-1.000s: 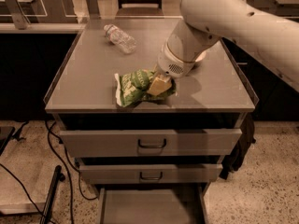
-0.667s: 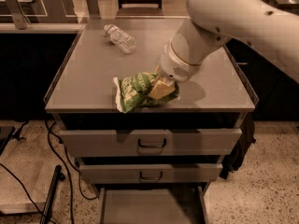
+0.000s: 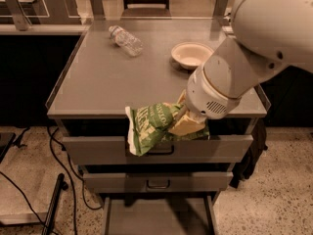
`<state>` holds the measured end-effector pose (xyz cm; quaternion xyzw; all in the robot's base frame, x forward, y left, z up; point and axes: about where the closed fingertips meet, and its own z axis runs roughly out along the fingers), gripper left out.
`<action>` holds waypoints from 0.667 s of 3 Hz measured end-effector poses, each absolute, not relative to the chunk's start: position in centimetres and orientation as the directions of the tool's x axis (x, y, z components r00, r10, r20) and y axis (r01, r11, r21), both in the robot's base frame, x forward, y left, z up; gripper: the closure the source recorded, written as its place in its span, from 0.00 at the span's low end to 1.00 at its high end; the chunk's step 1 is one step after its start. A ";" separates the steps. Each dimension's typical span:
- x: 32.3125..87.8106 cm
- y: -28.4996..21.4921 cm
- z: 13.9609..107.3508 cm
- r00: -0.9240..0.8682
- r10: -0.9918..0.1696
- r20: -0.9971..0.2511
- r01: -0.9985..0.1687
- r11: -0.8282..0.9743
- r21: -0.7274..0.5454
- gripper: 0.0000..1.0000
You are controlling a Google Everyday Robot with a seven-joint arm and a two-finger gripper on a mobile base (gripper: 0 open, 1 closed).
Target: Place green jalapeno chip bag into bottom drawer
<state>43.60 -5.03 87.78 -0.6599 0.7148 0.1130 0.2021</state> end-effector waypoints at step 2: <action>41.1 -5.3 87.2 -0.061 -0.899 -0.434 -0.991 0.108 -0.085 1.00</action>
Offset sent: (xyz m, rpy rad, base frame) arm -0.0625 -0.0090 -0.0179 -0.0063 0.0616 -0.0140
